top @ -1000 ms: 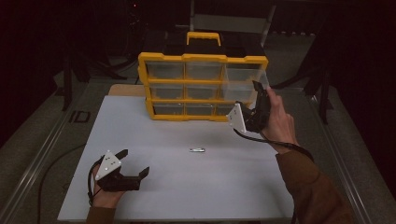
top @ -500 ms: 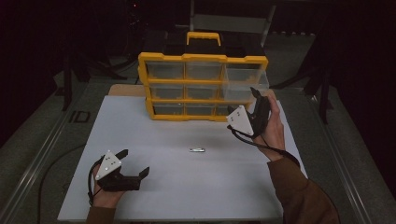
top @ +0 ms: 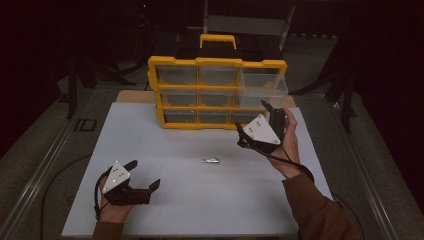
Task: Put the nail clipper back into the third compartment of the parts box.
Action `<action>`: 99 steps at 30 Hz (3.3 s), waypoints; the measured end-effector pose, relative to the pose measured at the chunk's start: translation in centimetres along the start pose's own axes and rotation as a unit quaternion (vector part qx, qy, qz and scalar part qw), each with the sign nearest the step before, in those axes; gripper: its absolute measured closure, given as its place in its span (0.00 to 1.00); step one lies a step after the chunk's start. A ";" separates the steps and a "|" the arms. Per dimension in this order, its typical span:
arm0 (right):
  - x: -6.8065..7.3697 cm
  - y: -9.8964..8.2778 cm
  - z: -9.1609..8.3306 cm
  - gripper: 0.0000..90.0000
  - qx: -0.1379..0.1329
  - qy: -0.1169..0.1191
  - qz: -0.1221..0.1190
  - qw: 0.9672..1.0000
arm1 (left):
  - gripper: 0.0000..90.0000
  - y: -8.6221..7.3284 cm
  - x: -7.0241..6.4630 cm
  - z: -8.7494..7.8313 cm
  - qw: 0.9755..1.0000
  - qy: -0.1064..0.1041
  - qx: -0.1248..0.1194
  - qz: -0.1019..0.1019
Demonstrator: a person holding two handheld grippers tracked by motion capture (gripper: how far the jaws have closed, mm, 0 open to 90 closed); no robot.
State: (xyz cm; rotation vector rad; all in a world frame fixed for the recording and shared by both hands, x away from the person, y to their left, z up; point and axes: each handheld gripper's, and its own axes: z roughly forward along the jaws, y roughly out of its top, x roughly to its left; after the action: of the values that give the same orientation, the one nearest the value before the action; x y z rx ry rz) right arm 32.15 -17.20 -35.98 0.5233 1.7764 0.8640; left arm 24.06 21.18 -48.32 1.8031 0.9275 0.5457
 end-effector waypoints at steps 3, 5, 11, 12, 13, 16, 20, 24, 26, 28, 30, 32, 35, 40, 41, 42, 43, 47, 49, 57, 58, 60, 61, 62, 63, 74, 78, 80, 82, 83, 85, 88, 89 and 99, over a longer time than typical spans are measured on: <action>0.1 -0.1 0.0 0.10 0.000 0.021 0.014 1.000 | 0.00 0.0 0.0 0.0 1.000 0.000 -0.001 -0.002; 0.1 -0.2 0.0 0.10 0.001 0.028 0.020 0.999 | 0.00 0.0 0.0 0.0 1.000 0.000 -0.001 -0.002; 0.5 -0.8 0.5 0.10 0.015 0.081 0.038 0.996 | 0.00 0.0 0.0 0.0 1.000 0.000 0.000 -0.001; 0.6 -0.8 0.6 0.10 0.017 0.086 0.041 0.995 | 0.00 0.0 0.0 0.0 1.000 0.000 0.000 -0.001; 0.6 -0.9 0.7 0.10 0.018 0.093 0.042 0.995 | 0.00 0.0 0.0 0.0 1.000 0.000 0.000 0.000; 0.8 -1.0 0.9 0.10 0.025 0.111 0.045 0.993 | 0.00 0.0 0.0 0.0 1.000 0.000 0.000 -0.001; 0.9 -1.2 1.4 0.10 0.034 0.141 0.054 0.988 | 0.00 0.0 0.0 0.0 1.000 -0.001 -0.001 -0.002; 0.9 -1.3 2.0 0.12 0.042 0.160 0.062 0.984 | 0.00 0.0 0.0 0.0 1.000 -0.001 0.000 -0.001; 0.9 -1.4 2.3 0.12 0.046 0.174 0.064 0.982 | 0.00 0.0 0.0 0.0 1.000 -0.001 0.000 -0.002; 1.0 -1.5 2.6 0.13 0.052 0.186 0.065 0.979 | 0.00 0.0 0.0 0.0 1.000 -0.002 0.001 -0.002; 1.1 -1.6 3.0 0.13 0.058 0.197 0.067 0.976 | 0.00 0.0 0.0 0.0 1.000 -0.002 0.001 -0.001; 1.1 -1.7 3.1 0.13 0.060 0.202 0.071 0.975 | 0.00 0.0 0.0 0.0 1.000 -0.002 0.001 -0.001; 1.2 -1.8 3.9 0.13 0.068 0.224 0.075 0.969 | 0.00 0.0 0.0 0.0 1.000 -0.003 0.000 -0.002; 1.5 -2.0 4.8 0.14 0.085 0.258 0.068 0.960 | 0.00 0.0 0.0 0.0 1.000 -0.003 0.000 -0.002; 1.6 -2.0 5.1 0.14 0.089 0.264 0.070 0.958 | 0.00 0.0 0.0 0.0 1.000 -0.003 0.000 -0.001; 1.6 -2.1 5.3 0.14 0.093 0.269 0.070 0.956 | 0.00 0.0 0.0 0.0 1.000 -0.003 0.000 -0.001; 1.7 -2.2 5.5 0.14 0.096 0.274 0.071 0.954 | 0.00 0.0 0.0 0.0 1.000 -0.003 0.000 -0.002; 2.0 -2.6 6.3 0.13 0.110 0.289 0.070 0.948 | 0.00 0.0 0.0 0.0 1.000 -0.004 0.000 -0.002; 2.1 -2.7 6.6 0.13 0.117 0.295 0.070 0.946 | 0.00 -0.1 0.0 0.0 1.000 -0.004 0.001 -0.001; 2.8 -3.1 7.7 0.14 0.141 0.318 0.054 0.936 | 0.00 -0.1 0.0 0.1 1.000 -0.004 0.000 -0.001; 3.0 -3.1 8.0 0.14 0.148 0.322 0.051 0.934 | 0.00 -0.1 0.0 0.1 1.000 -0.004 0.001 -0.001; 3.3 -3.1 8.3 0.14 0.154 0.329 0.045 0.931 | 0.00 -0.1 0.0 0.0 1.000 -0.005 0.001 -0.001; 3.5 -3.1 8.4 0.14 0.157 0.330 0.044 0.930 | 0.00 -0.1 0.0 0.0 1.000 -0.005 0.001 -0.001; 3.6 -3.1 8.6 0.14 0.159 0.333 0.039 0.929 | 0.00 -0.1 0.0 0.0 1.000 -0.005 0.000 -0.002; 3.7 -3.2 8.7 0.14 0.162 0.335 0.038 0.927 | 0.00 -0.1 0.0 0.0 1.000 -0.005 0.000 -0.002; 5.0 -4.0 10.0 0.15 0.194 0.356 0.024 0.914 | 0.00 -0.1 0.1 -0.1 1.000 -0.004 -0.001 -0.002; 5.2 -4.2 10.3 0.15 0.202 0.358 0.024 0.911 | 0.00 -0.1 0.0 -0.1 1.000 -0.004 -0.001 -0.002; 5.5 -4.5 10.6 0.15 0.206 0.366 0.020 0.907 | 0.00 -0.1 0.0 -0.1 1.000 -0.004 -0.002 -0.002; 5.6 -4.5 10.6 0.15 0.208 0.368 0.020 0.906 | 0.00 -0.1 0.0 -0.1 1.000 -0.004 -0.002 -0.002; 5.8 -4.5 10.6 0.15 0.211 0.371 0.019 0.904 | 0.00 -0.1 0.0 -0.1 1.000 -0.004 -0.002 -0.002; 6.0 -4.6 10.7 0.15 0.212 0.375 0.017 0.902 | 0.00 -0.1 0.0 -0.1 1.000 -0.004 -0.002 -0.002; 6.5 -4.6 10.8 0.15 0.220 0.384 0.014 0.897 | 0.00 -0.1 0.0 -0.1 1.000 -0.005 -0.002 -0.002; 6.7 -4.6 10.8 0.15 0.222 0.388 0.014 0.894 | 0.00 -0.1 0.0 -0.1 1.000 -0.005 -0.002 -0.002; 8.0 -4.9 11.4 0.15 0.233 0.408 0.005 0.883 | 0.00 -0.1 0.0 -0.1 1.000 -0.005 -0.002 -0.002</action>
State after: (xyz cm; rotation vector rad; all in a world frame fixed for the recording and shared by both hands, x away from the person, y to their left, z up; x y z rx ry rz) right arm 40.21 -11.31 -46.90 0.5027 2.8003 0.6990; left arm 23.98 21.23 -48.37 1.7988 0.9226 0.5346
